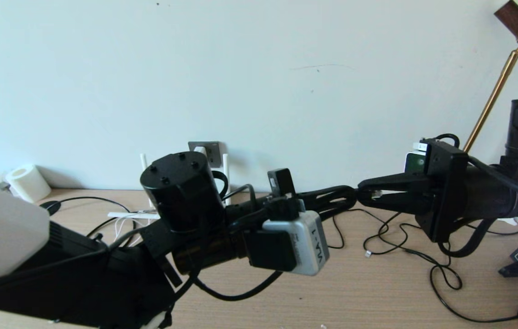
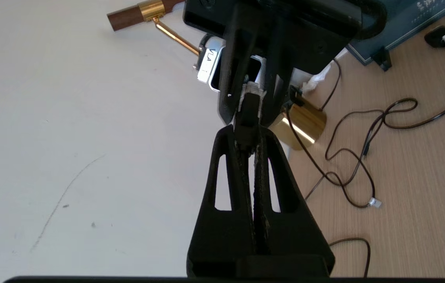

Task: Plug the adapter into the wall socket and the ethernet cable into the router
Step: Hand it to the other hand, then align cable and router interface

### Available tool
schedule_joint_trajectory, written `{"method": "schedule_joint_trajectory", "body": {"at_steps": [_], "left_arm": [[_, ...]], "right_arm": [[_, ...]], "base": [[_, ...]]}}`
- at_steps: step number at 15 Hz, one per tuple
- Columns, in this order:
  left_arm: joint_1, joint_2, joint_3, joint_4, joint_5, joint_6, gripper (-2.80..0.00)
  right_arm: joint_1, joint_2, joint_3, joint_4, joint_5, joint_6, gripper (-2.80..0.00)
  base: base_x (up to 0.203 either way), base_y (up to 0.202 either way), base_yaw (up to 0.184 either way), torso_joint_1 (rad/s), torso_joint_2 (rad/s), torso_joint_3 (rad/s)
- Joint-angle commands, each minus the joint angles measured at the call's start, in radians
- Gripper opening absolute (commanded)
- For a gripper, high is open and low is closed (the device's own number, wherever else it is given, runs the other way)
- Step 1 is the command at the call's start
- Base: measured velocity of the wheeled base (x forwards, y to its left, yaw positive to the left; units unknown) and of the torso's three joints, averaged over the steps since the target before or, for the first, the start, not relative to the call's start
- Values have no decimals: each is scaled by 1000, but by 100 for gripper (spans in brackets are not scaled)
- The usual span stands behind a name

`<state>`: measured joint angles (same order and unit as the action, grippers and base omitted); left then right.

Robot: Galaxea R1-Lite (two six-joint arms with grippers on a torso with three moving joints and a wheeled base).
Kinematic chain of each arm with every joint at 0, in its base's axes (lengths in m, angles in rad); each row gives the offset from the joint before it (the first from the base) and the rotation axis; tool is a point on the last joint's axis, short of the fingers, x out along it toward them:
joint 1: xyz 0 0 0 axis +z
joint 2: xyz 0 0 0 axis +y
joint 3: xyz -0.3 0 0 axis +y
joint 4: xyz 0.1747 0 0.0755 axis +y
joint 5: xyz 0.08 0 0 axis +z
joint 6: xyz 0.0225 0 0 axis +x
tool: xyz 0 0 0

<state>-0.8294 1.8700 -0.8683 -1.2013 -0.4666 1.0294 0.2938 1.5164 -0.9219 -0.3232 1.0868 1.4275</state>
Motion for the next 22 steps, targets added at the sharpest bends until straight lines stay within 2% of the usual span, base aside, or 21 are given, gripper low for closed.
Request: {"method": "schedule_joint_trajectory", "body": {"at_steps": [1, 4, 6, 7, 9, 10, 11, 12, 14, 15, 16, 17, 19, 20, 22], "left_arm": [[-1, 0, 3, -8, -3, 5, -280], [-1, -4, 17, -8, -2, 1, -280], [3, -28, 55, -8, 0, -28, -280], [7, -51, 92, -7, 10, -56, -280], [8, -123, 214, -7, 110, -184, -280], [8, -162, 278, -7, 171, -270, -280], [9, -198, 335, -9, 250, -396, -280], [9, -217, 372, -14, 328, -506, -280], [9, -246, 414, -20, 458, -703, -280], [9, -256, 437, -20, 525, -808, -280], [9, -261, 465, -18, 567, -894, -280], [10, -258, 492, -16, 599, -984, -280], [11, -250, 530, 3, 668, -1158, -280], [18, -250, 538, 18, 701, -1194, -280], [49, -239, 560, 33, 810, -1262, -280]], "right_arm": [[1, 1, 3, 0, 7, 6, 0], [-1, -1, 2, 0, 4, 8, 0], [-7, -17, 4, -1, -7, 2, 0], [-18, -33, 6, -4, -41, -2, 0], [-29, -88, 27, -42, -182, -57, 0], [-29, -133, 52, -61, -240, -131, 0], [-29, -186, 83, -70, -307, -237, 0], [-27, -236, 126, -73, -415, -367, 0], [-25, -308, 234, -76, -659, -675, 0], [-25, -347, 309, -79, -815, -895, 0], [-25, -403, 390, -85, -966, -1067, 0], [-25, -485, 453, -94, -1054, -1174, 0], [-29, -689, 552, -84, -1168, -1312, 0], [-33, -774, 586, -52, -1219, -1354, 0], [-38, -978, 605, 126, -1335, -1404, 0]], "base": [[0, 0, 0, 0, 0, 0], [0, 0, 0, 0, 0, 0], [0, 0, 0, 0, 0, 0], [0, 0, 0, 0, 0, 0], [0, 0, 0, 0, 0, 0], [0, 0, 0, 0, 0, 0], [0, 0, 0, 0, 0, 0], [0, 0, 0, 0, 0, 0], [0, 0, 0, 0, 0, 0], [0, 0, 0, 0, 0, 0], [0, 0, 0, 0, 0, 0], [0, 0, 0, 0, 0, 0], [0, 0, 0, 0, 0, 0], [0, 0, 0, 0, 0, 0], [0, 0, 0, 0, 0, 0]]}}
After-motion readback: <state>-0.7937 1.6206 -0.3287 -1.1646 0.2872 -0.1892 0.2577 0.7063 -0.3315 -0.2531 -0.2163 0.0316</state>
